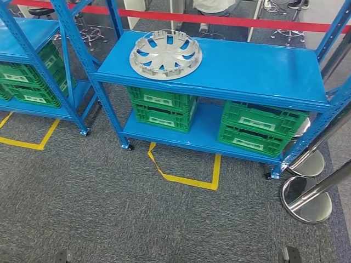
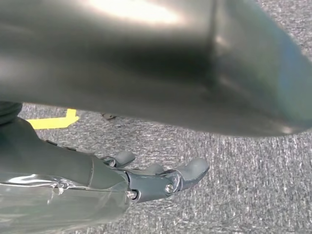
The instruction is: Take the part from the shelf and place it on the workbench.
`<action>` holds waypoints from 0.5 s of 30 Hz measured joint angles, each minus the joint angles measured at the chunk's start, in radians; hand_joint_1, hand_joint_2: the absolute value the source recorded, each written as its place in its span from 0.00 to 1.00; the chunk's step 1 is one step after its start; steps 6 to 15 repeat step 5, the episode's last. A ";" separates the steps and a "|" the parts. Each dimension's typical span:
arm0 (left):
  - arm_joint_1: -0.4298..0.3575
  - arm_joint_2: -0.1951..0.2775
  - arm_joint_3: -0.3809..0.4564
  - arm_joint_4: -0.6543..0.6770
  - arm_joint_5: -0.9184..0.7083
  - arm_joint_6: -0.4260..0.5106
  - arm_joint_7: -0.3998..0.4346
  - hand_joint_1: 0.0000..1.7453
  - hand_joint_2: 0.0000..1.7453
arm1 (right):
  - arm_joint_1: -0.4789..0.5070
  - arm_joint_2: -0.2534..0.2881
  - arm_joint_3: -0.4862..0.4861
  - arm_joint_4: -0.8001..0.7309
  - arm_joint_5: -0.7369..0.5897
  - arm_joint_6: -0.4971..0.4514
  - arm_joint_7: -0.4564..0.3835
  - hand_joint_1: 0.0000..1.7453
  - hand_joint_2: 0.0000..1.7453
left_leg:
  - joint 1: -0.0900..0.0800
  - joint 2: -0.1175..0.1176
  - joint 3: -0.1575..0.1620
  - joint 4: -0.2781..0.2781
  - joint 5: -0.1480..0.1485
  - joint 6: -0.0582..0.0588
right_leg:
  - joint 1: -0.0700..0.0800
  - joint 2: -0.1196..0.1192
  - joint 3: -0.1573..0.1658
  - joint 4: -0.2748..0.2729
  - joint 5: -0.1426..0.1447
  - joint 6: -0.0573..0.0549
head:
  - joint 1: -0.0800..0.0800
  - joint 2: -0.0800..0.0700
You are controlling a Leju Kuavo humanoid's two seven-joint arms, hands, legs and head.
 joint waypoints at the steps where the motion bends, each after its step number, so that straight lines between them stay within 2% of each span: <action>1: 0.000 0.000 0.000 0.000 0.000 0.000 0.000 0.00 1.00 | 0.000 0.000 0.001 0.000 0.000 0.000 0.000 0.00 0.00 | 0.000 0.000 0.000 0.000 0.000 0.000 | 0.000 0.000 0.000 0.000 0.000 0.000 | 0.000 0.000; 15: 0.000 0.000 0.000 0.000 0.000 0.000 0.000 0.00 1.00 | 0.000 0.000 0.002 0.000 0.000 0.000 0.000 0.00 0.00 | -0.001 0.000 0.000 0.001 -0.001 -0.001 | -0.001 0.000 0.001 -0.001 0.000 0.000 | 0.001 0.000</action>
